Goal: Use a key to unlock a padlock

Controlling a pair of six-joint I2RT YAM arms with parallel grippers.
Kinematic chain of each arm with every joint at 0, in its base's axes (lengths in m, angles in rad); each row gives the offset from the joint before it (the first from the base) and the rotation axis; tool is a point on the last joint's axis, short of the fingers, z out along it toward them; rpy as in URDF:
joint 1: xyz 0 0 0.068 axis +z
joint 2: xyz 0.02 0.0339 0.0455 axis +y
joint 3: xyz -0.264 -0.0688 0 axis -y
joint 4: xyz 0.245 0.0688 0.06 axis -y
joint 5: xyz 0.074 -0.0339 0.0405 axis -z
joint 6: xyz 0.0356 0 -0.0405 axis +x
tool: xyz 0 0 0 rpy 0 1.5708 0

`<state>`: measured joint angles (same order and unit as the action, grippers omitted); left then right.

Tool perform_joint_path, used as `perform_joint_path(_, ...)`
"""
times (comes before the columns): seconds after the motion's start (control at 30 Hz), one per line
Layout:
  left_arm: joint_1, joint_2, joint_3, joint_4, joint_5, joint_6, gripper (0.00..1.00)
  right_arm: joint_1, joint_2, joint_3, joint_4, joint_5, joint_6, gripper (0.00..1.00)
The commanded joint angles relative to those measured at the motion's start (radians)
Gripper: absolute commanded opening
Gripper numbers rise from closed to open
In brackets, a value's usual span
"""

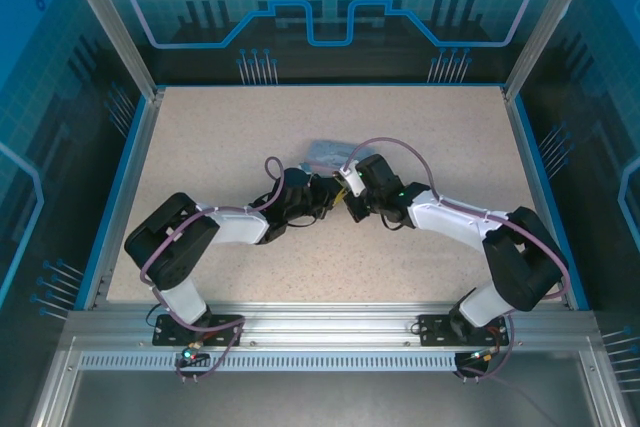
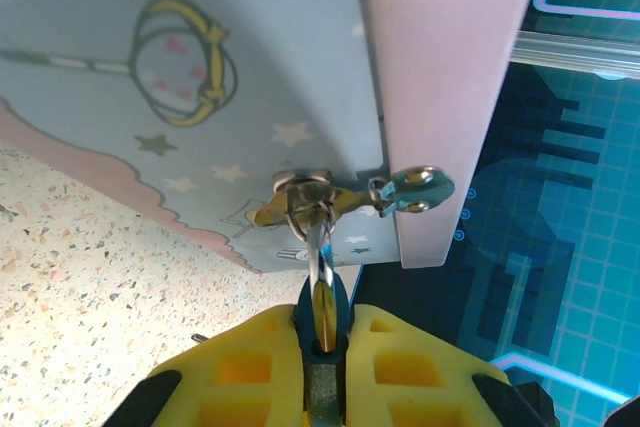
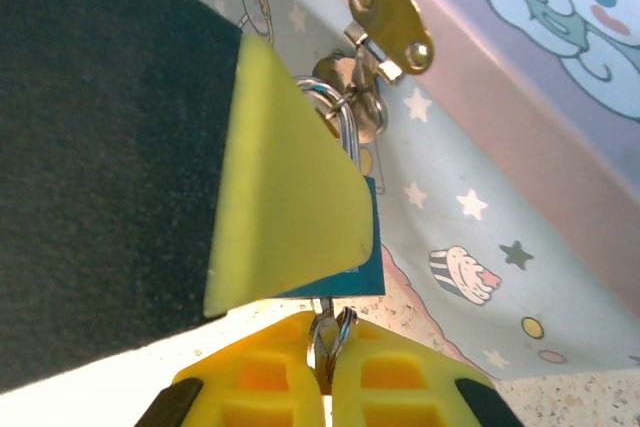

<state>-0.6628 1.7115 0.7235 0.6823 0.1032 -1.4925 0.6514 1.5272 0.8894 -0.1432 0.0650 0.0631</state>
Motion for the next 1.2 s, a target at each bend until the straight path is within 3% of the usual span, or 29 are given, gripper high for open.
perform_joint_path(0.0, 0.004, -0.016, 0.022, 0.036, 0.015, 0.013, 0.00, -0.003, -0.012, 0.027, 0.008, -0.114, 0.018, 0.03)
perform_joint_path(0.1, 0.003, -0.017, 0.020, 0.036, 0.013, 0.014, 0.00, -0.021, -0.021, 0.018, 0.014, -0.162, 0.043, 0.07)
perform_joint_path(0.2, 0.005, -0.018, 0.016, 0.037, 0.009, 0.012, 0.00, -0.039, -0.041, 0.012, 0.005, -0.187, 0.058, 0.28)
perform_joint_path(0.27, 0.006, -0.017, 0.012, 0.041, 0.007, 0.014, 0.00, -0.060, -0.064, 0.002, -0.005, -0.213, 0.069, 0.33)
perform_joint_path(0.53, 0.011, -0.013, -0.005, 0.055, 0.007, 0.014, 0.00, -0.187, -0.207, -0.119, 0.043, -0.345, 0.181, 0.39)
perform_joint_path(0.67, 0.013, -0.014, -0.015, 0.055, 0.006, 0.022, 0.00, -0.234, -0.242, -0.152, 0.064, -0.344, 0.288, 0.41)
perform_joint_path(1.0, 0.012, -0.008, -0.037, 0.060, 0.019, 0.039, 0.00, -0.217, -0.200, -0.183, 0.183, -0.401, 0.561, 0.40)
perform_joint_path(1.17, 0.013, -0.012, -0.047, 0.049, 0.029, 0.055, 0.00, -0.182, -0.148, -0.177, 0.242, -0.404, 0.625, 0.39)
